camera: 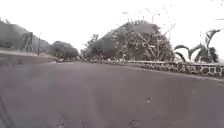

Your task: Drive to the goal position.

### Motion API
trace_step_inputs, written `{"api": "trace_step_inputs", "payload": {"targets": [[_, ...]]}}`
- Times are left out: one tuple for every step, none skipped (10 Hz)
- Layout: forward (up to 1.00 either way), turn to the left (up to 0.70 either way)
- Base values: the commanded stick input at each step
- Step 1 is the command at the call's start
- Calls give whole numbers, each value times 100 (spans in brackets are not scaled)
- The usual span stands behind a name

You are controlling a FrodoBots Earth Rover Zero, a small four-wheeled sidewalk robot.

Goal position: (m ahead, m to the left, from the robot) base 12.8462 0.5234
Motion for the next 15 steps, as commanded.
{"api": "trace_step_inputs", "payload": {"targets": [[85, 27], [85, 0], [85, 0], [85, 0], [85, 0], [85, 0], [85, 0], [85, 0], [85, 0], [85, 0], [85, 0], [85, 0], [85, 0], [85, 0], [85, 0]]}}
